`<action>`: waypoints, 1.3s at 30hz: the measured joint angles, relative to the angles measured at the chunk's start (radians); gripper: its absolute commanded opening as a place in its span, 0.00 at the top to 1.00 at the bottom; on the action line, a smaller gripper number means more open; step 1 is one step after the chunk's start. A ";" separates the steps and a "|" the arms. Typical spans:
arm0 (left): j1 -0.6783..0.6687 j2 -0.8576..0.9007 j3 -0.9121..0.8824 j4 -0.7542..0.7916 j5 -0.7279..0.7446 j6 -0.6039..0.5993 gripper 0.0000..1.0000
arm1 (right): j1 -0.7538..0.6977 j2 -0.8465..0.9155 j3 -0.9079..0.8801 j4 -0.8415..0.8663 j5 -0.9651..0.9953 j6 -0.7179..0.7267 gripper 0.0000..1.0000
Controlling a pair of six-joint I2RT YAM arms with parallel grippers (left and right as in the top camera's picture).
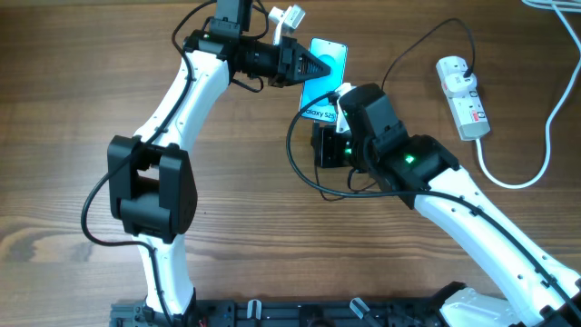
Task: Plug charger to phone and switch on socket
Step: 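Push the plug up into the phone's charging port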
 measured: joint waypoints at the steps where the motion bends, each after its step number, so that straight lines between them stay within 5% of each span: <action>1: 0.000 0.000 0.000 0.000 0.000 0.000 0.96 | 0.000 0.000 0.000 0.000 0.000 0.000 0.96; 39: 0.013 0.000 0.012 0.012 -0.008 0.000 0.96 | 0.005 0.008 -0.007 0.068 0.031 0.003 0.96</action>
